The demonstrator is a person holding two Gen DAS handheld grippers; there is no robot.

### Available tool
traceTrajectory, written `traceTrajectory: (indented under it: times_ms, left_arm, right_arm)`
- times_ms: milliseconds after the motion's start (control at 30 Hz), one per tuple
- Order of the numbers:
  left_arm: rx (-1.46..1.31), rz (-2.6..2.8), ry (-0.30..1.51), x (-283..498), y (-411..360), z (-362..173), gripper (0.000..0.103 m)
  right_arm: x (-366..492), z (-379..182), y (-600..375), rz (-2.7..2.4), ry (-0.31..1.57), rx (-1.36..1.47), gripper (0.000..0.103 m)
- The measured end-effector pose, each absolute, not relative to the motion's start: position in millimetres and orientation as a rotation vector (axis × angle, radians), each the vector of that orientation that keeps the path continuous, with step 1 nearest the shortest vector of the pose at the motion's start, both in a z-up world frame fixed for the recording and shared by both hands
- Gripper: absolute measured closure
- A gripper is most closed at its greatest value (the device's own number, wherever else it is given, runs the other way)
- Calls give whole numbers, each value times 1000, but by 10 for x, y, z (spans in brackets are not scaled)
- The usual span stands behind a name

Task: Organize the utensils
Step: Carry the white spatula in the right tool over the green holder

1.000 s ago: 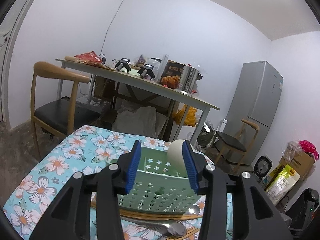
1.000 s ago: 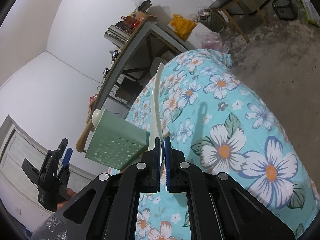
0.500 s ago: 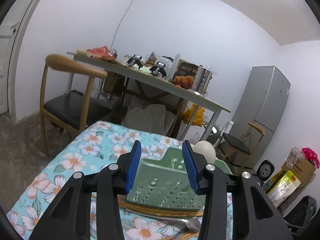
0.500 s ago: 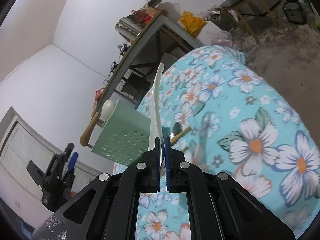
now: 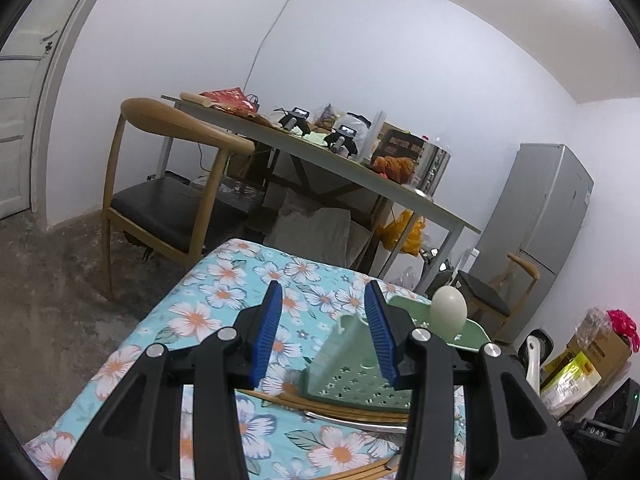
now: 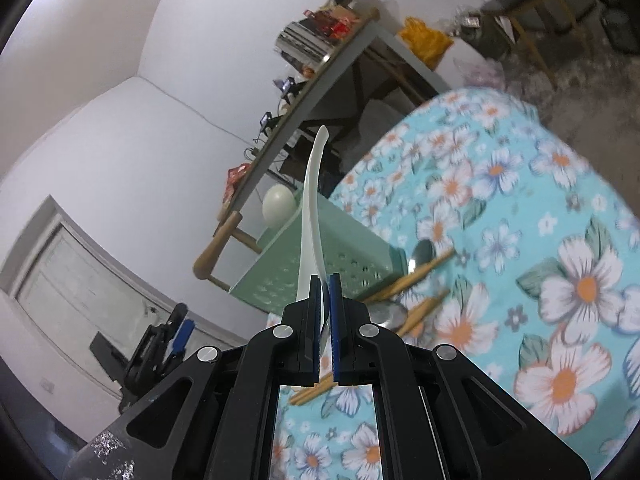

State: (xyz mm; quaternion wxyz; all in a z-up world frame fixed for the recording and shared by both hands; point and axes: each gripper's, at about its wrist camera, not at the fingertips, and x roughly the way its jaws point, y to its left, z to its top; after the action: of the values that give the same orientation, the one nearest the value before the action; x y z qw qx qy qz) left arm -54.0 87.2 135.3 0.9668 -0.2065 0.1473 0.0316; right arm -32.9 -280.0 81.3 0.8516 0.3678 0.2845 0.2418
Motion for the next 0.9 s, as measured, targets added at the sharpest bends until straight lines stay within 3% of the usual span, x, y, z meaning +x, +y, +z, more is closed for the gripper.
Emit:
traceTrajectory:
  times_ms: [433,900]
  left_arm:
    - [-434,80,323,-501,1129,1282,62]
    - [-489,81,338,-493,1338,1216,62]
  right_arm:
    - [-158,1038,-2480,633,698,706,99]
    - [153,1936,-2036,448,862,-19,101]
